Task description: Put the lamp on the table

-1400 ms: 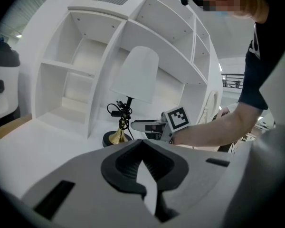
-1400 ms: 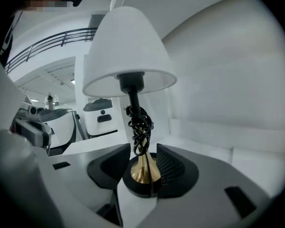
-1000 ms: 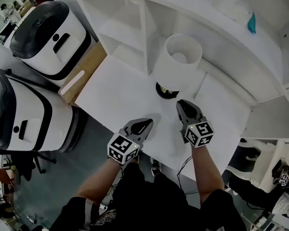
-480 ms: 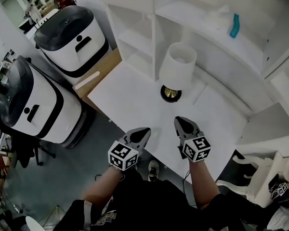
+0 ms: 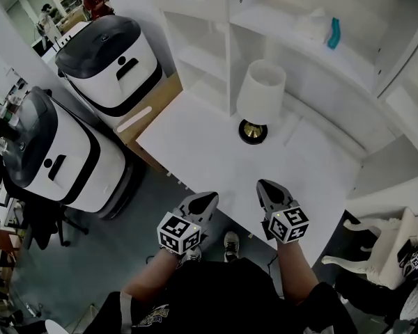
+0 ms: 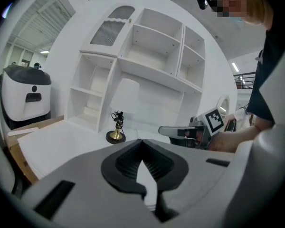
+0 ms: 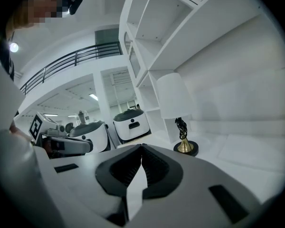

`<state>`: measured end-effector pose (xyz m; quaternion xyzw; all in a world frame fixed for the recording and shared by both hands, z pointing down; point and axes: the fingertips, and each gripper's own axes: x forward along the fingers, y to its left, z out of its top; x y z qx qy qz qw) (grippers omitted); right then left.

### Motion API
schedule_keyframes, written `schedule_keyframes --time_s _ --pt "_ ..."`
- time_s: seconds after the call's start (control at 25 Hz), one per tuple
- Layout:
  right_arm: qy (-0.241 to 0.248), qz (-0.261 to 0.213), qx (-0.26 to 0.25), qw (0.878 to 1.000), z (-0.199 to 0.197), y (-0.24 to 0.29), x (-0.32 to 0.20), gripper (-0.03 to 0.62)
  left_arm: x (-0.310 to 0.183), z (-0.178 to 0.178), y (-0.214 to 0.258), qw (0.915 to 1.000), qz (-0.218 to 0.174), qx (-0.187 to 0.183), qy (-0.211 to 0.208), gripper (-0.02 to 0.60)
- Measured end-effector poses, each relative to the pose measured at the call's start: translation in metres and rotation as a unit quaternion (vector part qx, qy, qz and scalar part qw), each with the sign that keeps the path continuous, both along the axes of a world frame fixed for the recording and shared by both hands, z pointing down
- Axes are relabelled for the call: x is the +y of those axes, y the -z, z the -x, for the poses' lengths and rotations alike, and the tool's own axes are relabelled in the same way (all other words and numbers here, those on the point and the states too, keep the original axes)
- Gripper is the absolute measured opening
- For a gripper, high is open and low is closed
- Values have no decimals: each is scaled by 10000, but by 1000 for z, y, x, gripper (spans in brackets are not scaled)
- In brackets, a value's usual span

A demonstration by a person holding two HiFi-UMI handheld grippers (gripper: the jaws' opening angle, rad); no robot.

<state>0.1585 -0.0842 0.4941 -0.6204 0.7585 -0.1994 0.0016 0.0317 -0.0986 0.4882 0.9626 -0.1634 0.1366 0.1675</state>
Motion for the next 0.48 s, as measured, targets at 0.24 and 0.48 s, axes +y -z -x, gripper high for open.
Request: schedule_keyframes --time_s 0.24,0.48 --pt "-314 -14 76 9995 39 11 13 26 0 30 5 9996 -37 8 -281 6" --pt "-587 15 115 9982 79 18 30 26 7 56 2 9984 65 76 -554 6"
